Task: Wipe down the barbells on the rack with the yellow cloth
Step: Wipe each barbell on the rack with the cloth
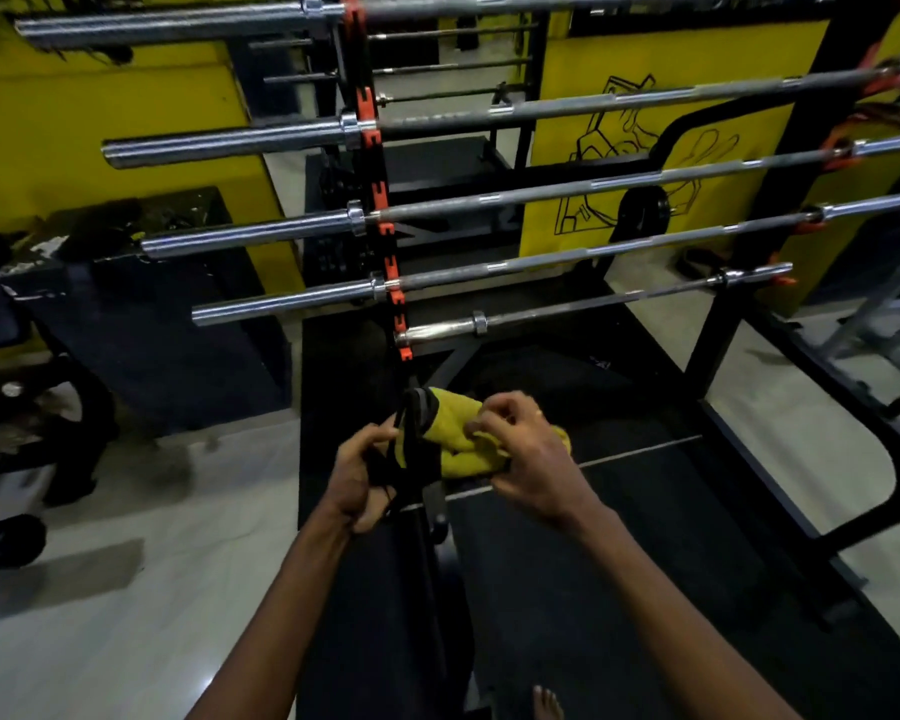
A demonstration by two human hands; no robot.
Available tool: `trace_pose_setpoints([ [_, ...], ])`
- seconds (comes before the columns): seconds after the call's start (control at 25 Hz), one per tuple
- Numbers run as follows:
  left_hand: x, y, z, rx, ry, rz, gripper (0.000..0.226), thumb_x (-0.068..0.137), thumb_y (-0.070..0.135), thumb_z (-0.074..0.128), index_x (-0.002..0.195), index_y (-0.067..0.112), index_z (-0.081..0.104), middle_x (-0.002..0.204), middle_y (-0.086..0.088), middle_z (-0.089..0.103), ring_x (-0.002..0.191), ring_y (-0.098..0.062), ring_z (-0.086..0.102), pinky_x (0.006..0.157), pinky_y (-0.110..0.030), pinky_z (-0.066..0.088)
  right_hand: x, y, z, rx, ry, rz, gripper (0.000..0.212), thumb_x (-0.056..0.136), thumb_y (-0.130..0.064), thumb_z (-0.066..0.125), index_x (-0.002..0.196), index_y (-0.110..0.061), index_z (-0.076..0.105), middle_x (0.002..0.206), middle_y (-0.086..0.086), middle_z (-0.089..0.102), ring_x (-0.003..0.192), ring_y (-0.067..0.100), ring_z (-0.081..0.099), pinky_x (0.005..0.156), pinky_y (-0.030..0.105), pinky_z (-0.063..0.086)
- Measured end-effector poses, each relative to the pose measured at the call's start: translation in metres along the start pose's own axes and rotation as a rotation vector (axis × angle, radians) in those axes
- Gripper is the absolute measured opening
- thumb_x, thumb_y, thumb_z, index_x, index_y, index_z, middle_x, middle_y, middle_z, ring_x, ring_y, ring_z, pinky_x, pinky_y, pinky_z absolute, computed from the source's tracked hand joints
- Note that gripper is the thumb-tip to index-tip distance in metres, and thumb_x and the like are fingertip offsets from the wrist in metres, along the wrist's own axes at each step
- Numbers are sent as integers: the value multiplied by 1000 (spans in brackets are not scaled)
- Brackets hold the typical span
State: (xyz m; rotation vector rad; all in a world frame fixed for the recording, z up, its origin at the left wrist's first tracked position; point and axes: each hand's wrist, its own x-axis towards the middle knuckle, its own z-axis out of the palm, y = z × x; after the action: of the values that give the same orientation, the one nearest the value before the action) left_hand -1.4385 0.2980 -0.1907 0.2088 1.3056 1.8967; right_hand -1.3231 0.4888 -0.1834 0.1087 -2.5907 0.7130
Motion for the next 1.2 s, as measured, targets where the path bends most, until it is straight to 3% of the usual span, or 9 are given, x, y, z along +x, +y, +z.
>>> trace_pose_setpoints([
  [0.08, 21, 7, 32, 10, -46, 25, 52, 97, 38, 46, 133, 1, 52, 130, -22, 58, 118, -35, 57, 99, -50, 48, 5, 29, -8, -9, -58, -51, 48, 75, -26, 61, 121, -15, 58, 130, 7, 49, 115, 21, 51, 94, 29, 49],
  [0.2, 63, 12, 69, 404, 120, 163, 76, 62, 46, 86, 123, 13, 57, 112, -11, 70, 104, -27, 66, 87, -45, 56, 15, 69, -30, 100, -127, -45, 47, 90, -43, 66, 129, -18, 59, 139, 0, 47, 126, 11, 46, 105, 20, 40],
  [0.32, 94, 17, 82, 584, 215, 278, 65, 53, 36, 76, 112, 19, 56, 103, -10, 65, 98, -24, 62, 86, -40, 54, 36, 105, -52, 267, -126, 15, 38, 91, -31, 66, 127, -19, 61, 132, -5, 49, 122, 5, 50, 104, 22, 44],
  [0.48, 112, 50, 93, 737, 91, 361, 58, 58, 33, 71, 109, 11, 53, 100, -2, 61, 90, -6, 59, 78, -27, 51, 98, 150, -84, 372, -183, 126, 74, 73, -45, 76, 139, -28, 48, 136, -12, 50, 127, 2, 49, 108, 24, 42],
  [0.6, 127, 82, 96, 710, 80, 436, 50, 67, 21, 72, 112, 6, 55, 102, 1, 66, 95, -6, 61, 81, -22, 51, 139, 160, -90, 398, -286, 93, 49, 72, -45, 77, 117, -33, 60, 109, -15, 66, 102, -2, 62, 89, 25, 52],
  [0.76, 173, 121, 90, 628, 229, 598, 43, 72, 4, 64, 115, 10, 58, 105, 14, 72, 99, 1, 64, 84, -14, 48, 202, 169, -74, 382, -161, 3, 36, 76, -50, 74, 95, -23, 59, 91, -9, 57, 86, 8, 60, 78, 38, 51],
  [0.96, 245, 189, 72, 574, 359, 768, 43, 79, 0, 64, 116, 20, 55, 115, 1, 65, 103, 1, 63, 87, -16, 48, 313, 161, -76, 373, 53, -63, 31, 68, -42, 66, 89, -23, 55, 84, -8, 57, 77, 10, 58, 71, 40, 50],
  [1.04, 271, 239, 61, 576, 426, 855, 42, 89, -11, 55, 114, 23, 56, 113, 5, 65, 99, 7, 62, 86, -11, 46, 377, 155, -88, 316, 97, -99, 34, 69, -44, 65, 92, -24, 49, 85, -7, 57, 77, 15, 57, 69, 42, 50],
  [1.2, 311, 352, 32, 660, 632, 1030, 28, 95, 6, 57, 117, 23, 60, 113, 6, 66, 104, -1, 61, 89, -14, 45, 504, 133, -126, 79, 281, -239, 52, 74, -41, 71, 114, -19, 45, 101, 2, 56, 85, 27, 59, 73, 45, 50],
])
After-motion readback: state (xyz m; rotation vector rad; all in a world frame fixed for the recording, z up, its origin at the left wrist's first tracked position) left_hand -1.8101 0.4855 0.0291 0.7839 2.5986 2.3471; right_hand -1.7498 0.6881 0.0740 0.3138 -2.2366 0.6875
